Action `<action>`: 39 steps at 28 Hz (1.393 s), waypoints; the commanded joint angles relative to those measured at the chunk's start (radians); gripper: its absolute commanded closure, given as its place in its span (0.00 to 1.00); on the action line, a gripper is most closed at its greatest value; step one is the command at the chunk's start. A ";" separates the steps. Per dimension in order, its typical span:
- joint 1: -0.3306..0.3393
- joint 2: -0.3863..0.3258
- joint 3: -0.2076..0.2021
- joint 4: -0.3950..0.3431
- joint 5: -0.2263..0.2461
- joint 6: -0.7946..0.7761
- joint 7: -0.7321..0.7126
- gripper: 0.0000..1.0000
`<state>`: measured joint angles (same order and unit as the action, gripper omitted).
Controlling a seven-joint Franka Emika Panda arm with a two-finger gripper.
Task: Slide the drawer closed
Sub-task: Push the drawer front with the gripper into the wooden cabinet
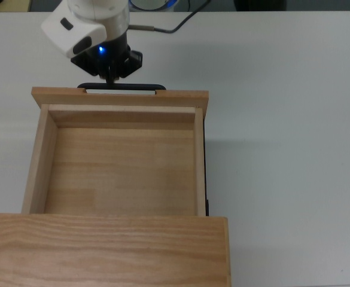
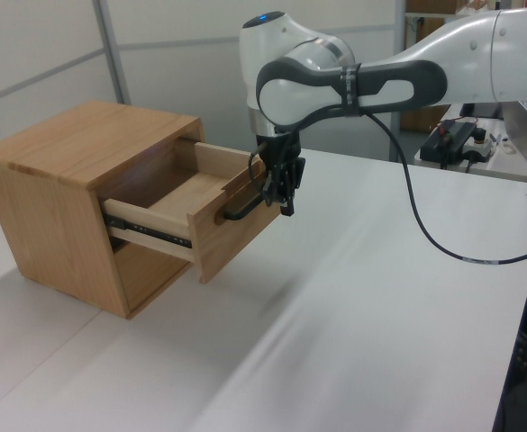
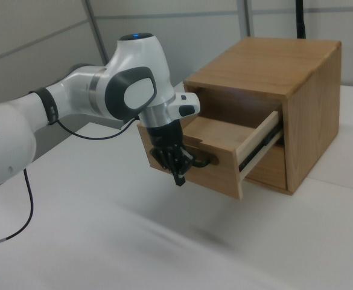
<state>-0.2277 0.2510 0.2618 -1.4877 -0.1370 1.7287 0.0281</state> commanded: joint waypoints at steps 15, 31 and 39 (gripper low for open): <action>0.005 0.106 0.033 0.047 -0.107 0.302 0.102 1.00; 0.005 0.208 0.054 0.106 -0.194 0.537 0.144 1.00; 0.005 0.234 0.053 0.106 -0.200 0.710 0.144 1.00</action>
<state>-0.2273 0.4575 0.3114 -1.4041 -0.3046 2.3520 0.1447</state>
